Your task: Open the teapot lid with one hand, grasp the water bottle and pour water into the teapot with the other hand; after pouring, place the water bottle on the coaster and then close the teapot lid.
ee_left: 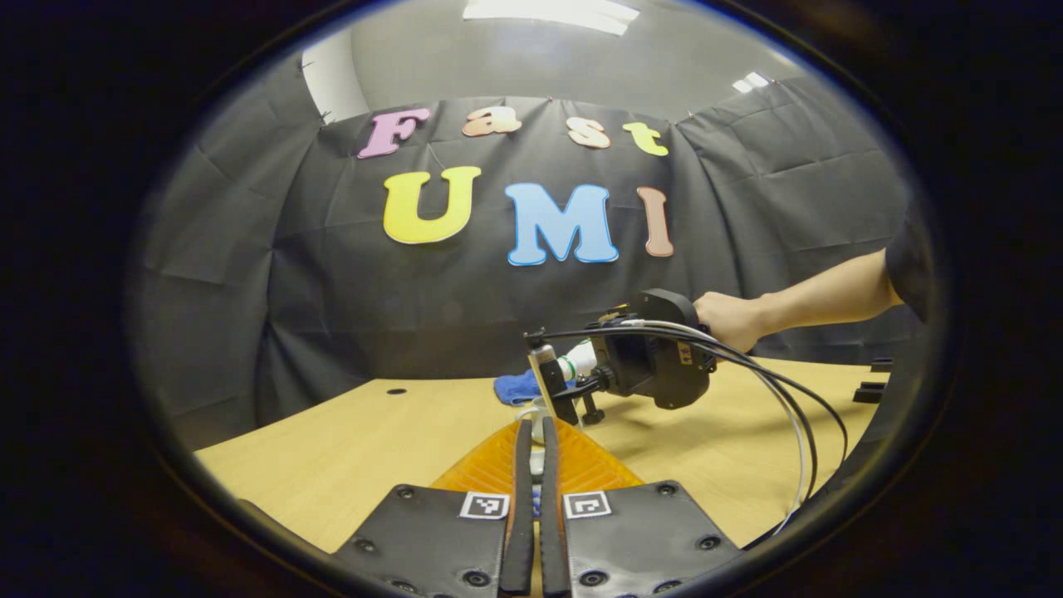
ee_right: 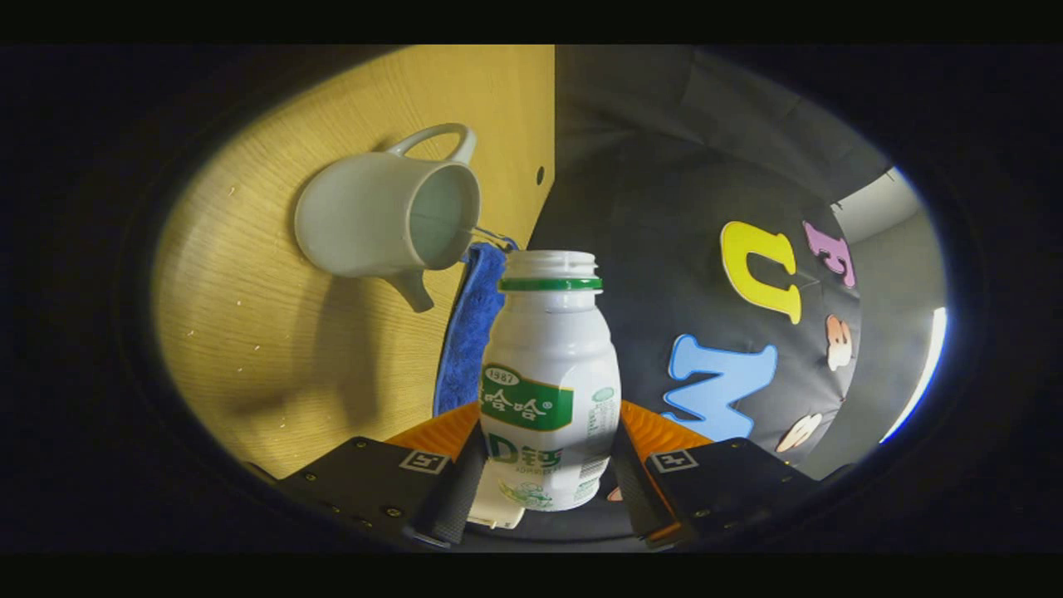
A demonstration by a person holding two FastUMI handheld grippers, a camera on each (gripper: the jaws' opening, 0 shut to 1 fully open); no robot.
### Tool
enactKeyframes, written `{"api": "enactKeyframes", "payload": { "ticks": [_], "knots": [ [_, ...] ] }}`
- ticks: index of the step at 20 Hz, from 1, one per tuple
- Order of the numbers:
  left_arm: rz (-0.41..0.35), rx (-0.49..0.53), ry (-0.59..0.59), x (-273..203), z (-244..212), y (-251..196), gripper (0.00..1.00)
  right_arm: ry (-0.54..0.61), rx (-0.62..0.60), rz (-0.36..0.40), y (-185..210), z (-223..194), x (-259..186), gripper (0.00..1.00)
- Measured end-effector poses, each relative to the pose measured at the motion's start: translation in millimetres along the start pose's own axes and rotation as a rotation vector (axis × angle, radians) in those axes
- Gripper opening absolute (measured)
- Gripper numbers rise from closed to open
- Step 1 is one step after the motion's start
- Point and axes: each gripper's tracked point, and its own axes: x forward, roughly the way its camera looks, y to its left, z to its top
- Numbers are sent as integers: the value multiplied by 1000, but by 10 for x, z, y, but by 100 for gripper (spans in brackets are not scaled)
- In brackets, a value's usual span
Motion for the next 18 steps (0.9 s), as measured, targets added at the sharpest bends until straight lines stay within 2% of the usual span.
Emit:
{"api": "enactKeyframes", "payload": {
  "ticks": [1,2,3,18],
  "knots": [
    [1,0,-1,-5,-6,4,14,-2,-3,-3,-10,-2,1,72],
    [2,1,-2,-4,7,3,14,-3,-7,-4,-24,0,4,58],
    [2,1,-4,-7,9,7,14,-3,-13,-5,-18,9,-5,72],
    [-1,9,-8,-13,19,-9,14,-2,-93,-15,-111,-30,-2,72]
  ]
}}
